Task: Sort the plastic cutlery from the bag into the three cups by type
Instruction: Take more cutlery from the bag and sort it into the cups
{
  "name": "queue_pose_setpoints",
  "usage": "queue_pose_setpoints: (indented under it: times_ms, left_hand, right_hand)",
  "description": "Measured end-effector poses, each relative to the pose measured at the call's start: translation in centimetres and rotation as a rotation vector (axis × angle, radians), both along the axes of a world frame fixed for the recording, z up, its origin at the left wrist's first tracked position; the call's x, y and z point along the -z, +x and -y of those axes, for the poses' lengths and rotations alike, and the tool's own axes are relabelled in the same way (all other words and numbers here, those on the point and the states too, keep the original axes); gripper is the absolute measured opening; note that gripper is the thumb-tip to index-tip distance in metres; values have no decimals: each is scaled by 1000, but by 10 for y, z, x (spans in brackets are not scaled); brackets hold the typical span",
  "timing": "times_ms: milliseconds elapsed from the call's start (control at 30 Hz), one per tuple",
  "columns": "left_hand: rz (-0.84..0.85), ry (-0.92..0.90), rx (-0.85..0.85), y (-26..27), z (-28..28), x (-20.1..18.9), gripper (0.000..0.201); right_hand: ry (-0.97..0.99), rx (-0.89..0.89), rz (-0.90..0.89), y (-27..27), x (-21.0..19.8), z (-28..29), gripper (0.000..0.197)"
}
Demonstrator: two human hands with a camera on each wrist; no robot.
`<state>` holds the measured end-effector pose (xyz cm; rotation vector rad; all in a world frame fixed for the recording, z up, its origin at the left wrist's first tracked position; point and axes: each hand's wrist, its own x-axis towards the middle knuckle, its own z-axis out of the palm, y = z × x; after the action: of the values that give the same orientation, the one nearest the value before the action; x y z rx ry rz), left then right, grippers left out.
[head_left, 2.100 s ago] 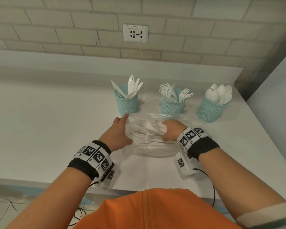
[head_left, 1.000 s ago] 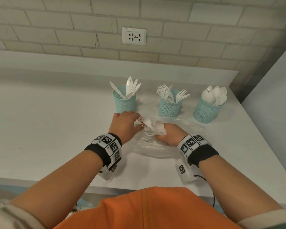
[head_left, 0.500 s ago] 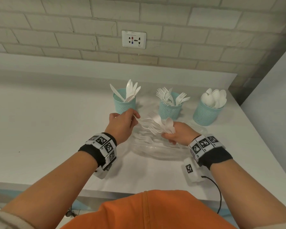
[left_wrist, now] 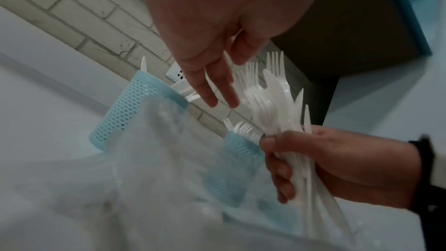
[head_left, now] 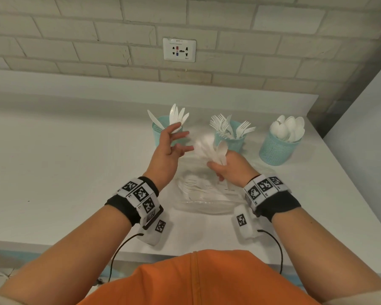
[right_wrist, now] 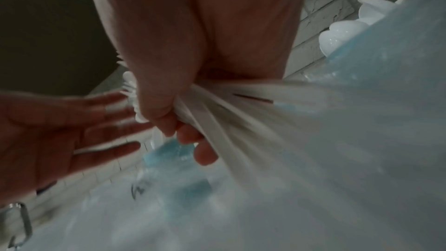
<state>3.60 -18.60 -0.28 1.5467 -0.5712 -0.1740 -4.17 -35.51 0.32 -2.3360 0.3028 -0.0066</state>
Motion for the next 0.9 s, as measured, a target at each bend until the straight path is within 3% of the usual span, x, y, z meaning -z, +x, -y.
queue_pose_setpoints:
  times_ms: [100,167,233,333,500,700,833,900]
  left_hand:
    - [-80,126,-13,-7,-1,-6,48]
    - [-74,385,126,-12,-1,-4,46]
    - [-8,524,241,-17,1,-1,57]
    - [97,450,203,-18,8,0,72]
    - [129,183,164,-16,14,19,71]
    - [128,162,119,-12,12,29,60]
    - [150,230,103,-6,4,33,58]
    - [147,259,88,-8,3,33,47]
  right_hand:
    - [109,57,139,5,-18,-1,38]
    - [252,80,239,7,-27,-12,34]
    - [361,83,274,8,-31,-27,28]
    - [522,105,241,9,-22,-50,26]
    - [531,245,226,18,-1,-72,64]
    - [579,201,254,16,-10,-73,54]
    - [570,126,451,12,-40,-58,82]
    - [453,20,469,15,-63,-57,73]
